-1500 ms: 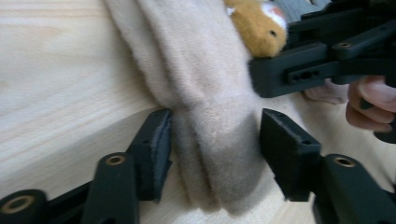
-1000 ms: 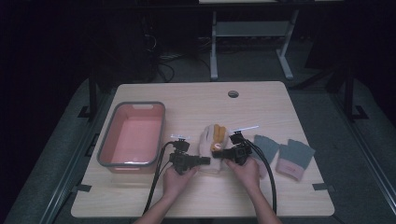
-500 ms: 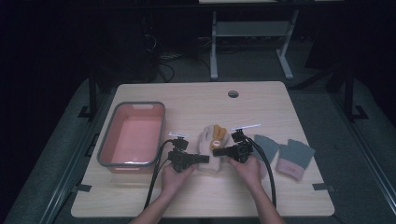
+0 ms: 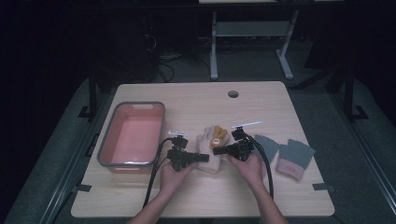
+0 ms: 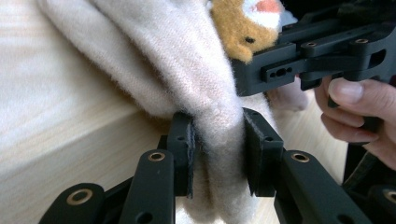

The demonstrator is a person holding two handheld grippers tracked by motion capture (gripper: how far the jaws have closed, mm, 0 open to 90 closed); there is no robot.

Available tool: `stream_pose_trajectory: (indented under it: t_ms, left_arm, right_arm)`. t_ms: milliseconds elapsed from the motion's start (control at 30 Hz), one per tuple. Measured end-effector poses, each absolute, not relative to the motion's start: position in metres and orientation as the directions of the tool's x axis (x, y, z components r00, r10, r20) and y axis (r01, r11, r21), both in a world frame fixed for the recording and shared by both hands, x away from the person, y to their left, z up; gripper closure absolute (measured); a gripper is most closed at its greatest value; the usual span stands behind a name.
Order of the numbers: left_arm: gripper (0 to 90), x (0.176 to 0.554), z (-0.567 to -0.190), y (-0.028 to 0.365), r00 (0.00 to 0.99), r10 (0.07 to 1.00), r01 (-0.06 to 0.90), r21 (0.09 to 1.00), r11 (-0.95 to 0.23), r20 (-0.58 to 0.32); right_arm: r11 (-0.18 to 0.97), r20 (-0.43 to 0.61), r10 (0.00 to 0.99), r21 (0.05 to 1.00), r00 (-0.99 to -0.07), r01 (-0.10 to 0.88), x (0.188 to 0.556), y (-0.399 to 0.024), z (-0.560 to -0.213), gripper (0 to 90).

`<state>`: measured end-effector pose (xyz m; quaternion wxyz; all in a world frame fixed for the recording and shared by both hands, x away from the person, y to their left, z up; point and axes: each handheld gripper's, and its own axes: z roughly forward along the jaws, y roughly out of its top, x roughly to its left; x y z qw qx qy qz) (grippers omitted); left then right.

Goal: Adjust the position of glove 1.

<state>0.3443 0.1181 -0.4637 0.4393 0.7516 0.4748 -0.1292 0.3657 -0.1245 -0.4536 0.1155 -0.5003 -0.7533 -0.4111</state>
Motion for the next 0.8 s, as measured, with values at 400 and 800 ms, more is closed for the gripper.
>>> stream_pose_trajectory:
  t_ms: [400, 800]
  left_arm:
    - [65.3, 0.344, -0.473, 0.122, 0.472, 0.619, 0.850, 0.510, -0.132, -0.628]
    - [67.8, 0.345, -0.469, 0.126, 0.478, 0.596, 0.847, 0.518, -0.119, -0.645]
  right_arm:
    - [0.093, 0.651, 0.672, 0.398, -0.353, 0.912, 0.368, -0.124, -0.470, 54.0]
    - [0.114, 0.632, 0.651, 0.467, -0.421, 0.877, 0.366, -0.118, -0.463, 77.6]
